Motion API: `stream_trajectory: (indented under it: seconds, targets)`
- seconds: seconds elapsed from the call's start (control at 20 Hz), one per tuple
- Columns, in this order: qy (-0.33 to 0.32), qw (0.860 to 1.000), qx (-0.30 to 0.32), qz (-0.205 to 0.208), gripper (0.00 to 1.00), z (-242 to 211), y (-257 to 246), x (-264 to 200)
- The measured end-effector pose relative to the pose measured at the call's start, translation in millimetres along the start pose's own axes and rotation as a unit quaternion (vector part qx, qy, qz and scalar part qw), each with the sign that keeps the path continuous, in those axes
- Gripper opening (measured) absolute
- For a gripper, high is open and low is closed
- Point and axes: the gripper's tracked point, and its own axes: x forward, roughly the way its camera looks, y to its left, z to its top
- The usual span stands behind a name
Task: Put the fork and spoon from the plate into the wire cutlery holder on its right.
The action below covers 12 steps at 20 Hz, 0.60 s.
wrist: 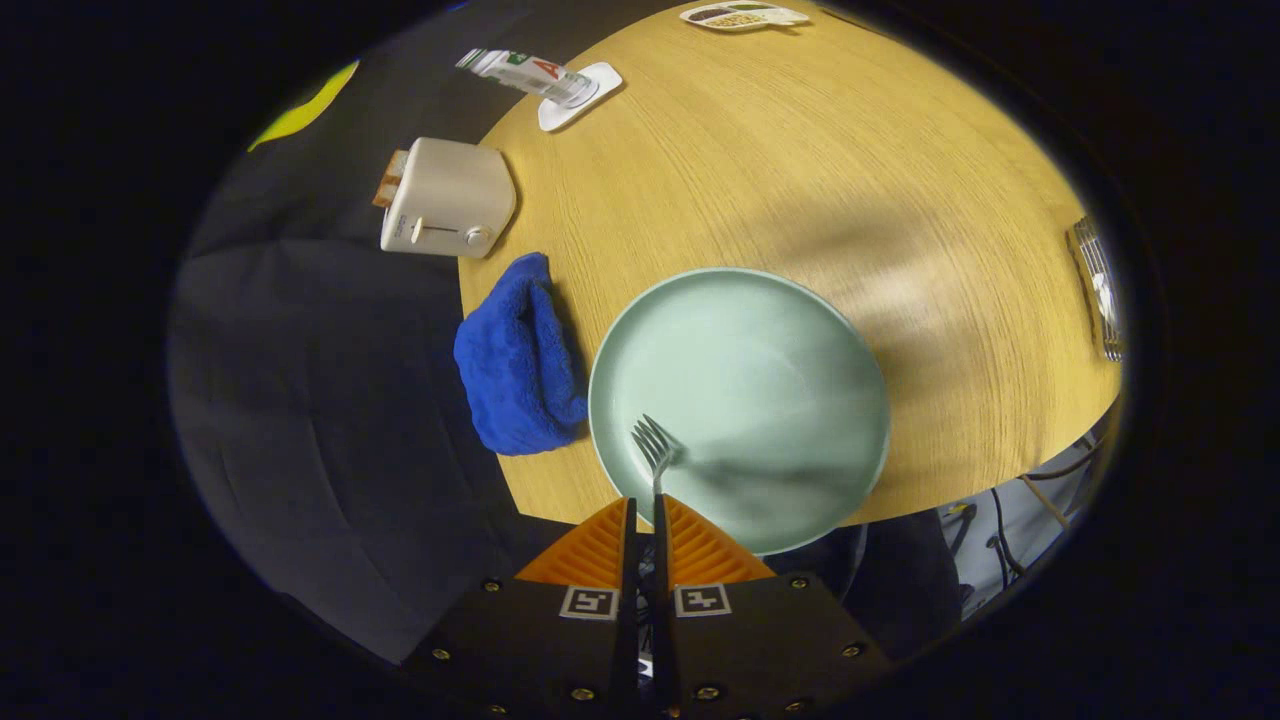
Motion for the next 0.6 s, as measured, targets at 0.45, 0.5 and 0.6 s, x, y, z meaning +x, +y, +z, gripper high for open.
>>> stream_trajectory:
  seconds: [0.45, 0.5, 0.6]
  targets:
    - [0.030, 0.990, -0.106, -0.086, 0.09, -10.6, -40.7, 20.7]
    - [0.042, 0.989, -0.115, -0.087, 0.19, -14.4, -41.3, 25.2]
    - [0.050, 0.986, -0.124, -0.100, 0.33, -14.6, -46.4, 30.3]
